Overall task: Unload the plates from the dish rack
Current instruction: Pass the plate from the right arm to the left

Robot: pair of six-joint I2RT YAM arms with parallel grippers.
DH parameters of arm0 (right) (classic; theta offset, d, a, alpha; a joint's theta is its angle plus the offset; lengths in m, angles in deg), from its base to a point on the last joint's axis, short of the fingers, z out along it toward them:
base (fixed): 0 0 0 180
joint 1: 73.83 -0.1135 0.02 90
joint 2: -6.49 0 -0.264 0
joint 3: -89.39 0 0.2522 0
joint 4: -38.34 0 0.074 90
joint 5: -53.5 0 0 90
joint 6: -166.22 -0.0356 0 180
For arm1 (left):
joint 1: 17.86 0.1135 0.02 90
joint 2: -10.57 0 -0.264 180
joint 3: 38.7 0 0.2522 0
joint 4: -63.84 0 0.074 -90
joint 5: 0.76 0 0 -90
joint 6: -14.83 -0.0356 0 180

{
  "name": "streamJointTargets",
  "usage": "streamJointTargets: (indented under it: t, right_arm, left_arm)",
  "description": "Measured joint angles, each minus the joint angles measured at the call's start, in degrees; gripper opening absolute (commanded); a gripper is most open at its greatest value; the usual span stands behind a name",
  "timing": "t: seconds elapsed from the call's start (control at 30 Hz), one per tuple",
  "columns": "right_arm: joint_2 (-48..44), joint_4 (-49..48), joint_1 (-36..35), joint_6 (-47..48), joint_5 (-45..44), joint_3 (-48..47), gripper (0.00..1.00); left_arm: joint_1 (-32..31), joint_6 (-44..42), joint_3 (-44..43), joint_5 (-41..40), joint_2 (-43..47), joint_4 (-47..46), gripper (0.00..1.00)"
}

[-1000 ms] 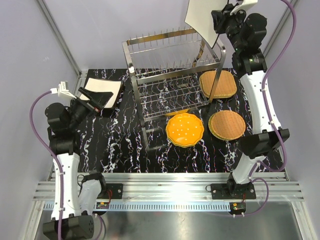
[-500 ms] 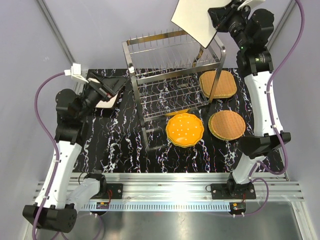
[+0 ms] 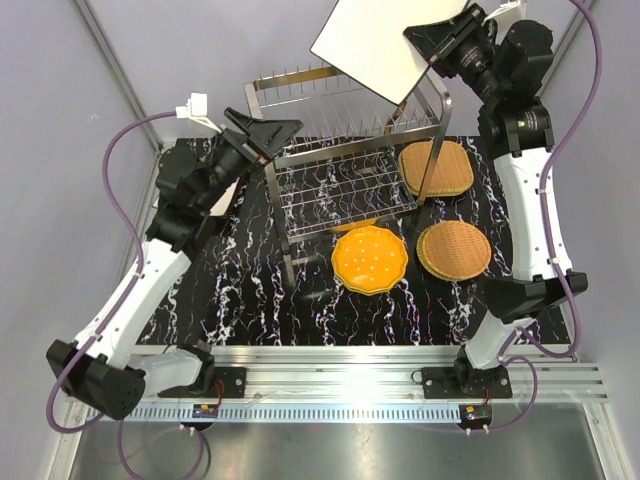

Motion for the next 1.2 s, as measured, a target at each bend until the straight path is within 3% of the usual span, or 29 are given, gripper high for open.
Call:
streamJointTargets:
  t: [0.63,0.93,1.1,1.2]
  right_arm:
    - [-4.63,-0.83,-0.26,-16.26,6.62,13.42,0.00]
    - [-6.88,-3.93,-2.34,-17.88,7.21,18.86,0.00]
    - [-8.09,-6.29,-3.63,-17.86,8.17,20.83,0.00]
    - [-8.48,-8.57,-4.04,-17.81,8.22,21.68,0.00]
  left_arm:
    - [-8.68,2.25,-11.78,-5.51,-15.87,-6.16,0.99]
    - [-10.58,6.36,-14.19,-7.63,-20.55,-10.67,0.68]
    - [-10.84,7.87,-14.23,-8.28,-21.51,-12.44,0.26]
    - [-10.88,10.10,-14.34,-9.29,-21.51,-13.35,0.17]
